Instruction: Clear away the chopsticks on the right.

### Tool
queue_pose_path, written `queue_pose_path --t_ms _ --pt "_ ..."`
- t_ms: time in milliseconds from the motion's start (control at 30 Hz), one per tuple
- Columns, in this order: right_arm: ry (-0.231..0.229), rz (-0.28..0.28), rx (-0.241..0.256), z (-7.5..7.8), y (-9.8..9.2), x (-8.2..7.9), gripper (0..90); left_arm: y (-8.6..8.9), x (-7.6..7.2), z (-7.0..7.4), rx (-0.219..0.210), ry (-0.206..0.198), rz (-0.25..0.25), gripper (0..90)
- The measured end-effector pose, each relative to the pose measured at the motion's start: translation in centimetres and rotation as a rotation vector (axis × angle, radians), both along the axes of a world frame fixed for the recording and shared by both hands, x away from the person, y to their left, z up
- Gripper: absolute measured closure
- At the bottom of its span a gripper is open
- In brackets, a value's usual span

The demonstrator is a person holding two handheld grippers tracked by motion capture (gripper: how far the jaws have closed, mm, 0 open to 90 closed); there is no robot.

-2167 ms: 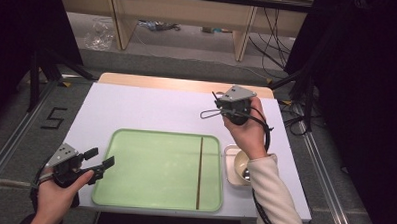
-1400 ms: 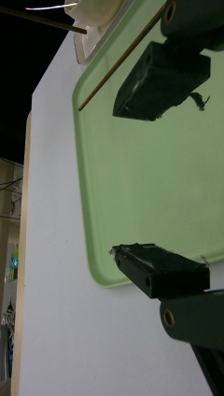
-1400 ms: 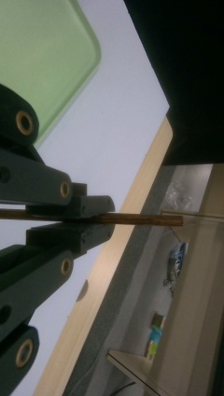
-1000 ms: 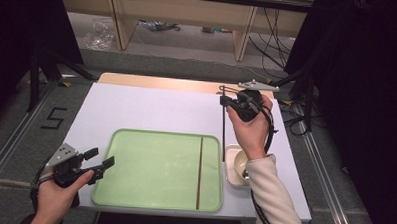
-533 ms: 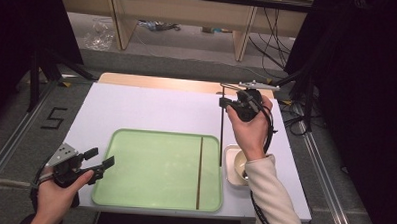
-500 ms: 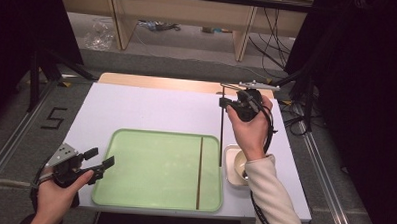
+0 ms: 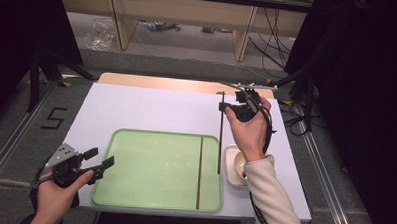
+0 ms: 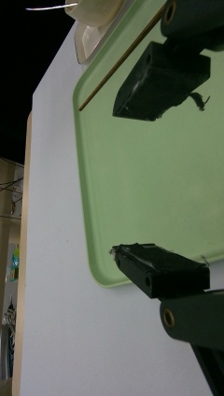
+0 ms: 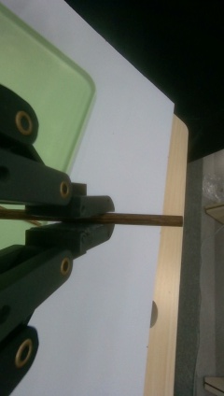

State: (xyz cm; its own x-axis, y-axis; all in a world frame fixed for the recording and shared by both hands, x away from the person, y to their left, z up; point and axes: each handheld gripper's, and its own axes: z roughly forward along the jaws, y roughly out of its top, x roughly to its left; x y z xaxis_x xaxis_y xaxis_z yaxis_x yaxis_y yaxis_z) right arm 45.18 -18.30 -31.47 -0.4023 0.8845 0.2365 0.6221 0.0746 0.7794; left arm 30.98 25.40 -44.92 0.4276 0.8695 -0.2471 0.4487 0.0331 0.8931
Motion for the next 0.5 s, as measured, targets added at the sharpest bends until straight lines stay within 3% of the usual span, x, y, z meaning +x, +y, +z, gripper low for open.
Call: queue_pose_path --t_ms 33,67,267,500 --pt "0.000 0.000 0.000 0.00 0.00 0.00 87.6 0.00 0.00 0.00 0.000 0.000 0.000 27.1" --pt "0.030 -0.014 0.004 -0.07 0.14 -0.04 87.6 -0.01 0.00 0.00 -0.001 0.000 0.000 27.1" --pt "0.045 -0.011 0.004 -0.32 0.14 0.13 87.6 0.00 0.00 0.00 0.000 0.000 -0.001 27.1" --pt "0.100 -0.039 0.000 -0.41 0.29 0.06 87.6 0.00 0.00 0.01 0.000 -0.001 -0.001 27.1"
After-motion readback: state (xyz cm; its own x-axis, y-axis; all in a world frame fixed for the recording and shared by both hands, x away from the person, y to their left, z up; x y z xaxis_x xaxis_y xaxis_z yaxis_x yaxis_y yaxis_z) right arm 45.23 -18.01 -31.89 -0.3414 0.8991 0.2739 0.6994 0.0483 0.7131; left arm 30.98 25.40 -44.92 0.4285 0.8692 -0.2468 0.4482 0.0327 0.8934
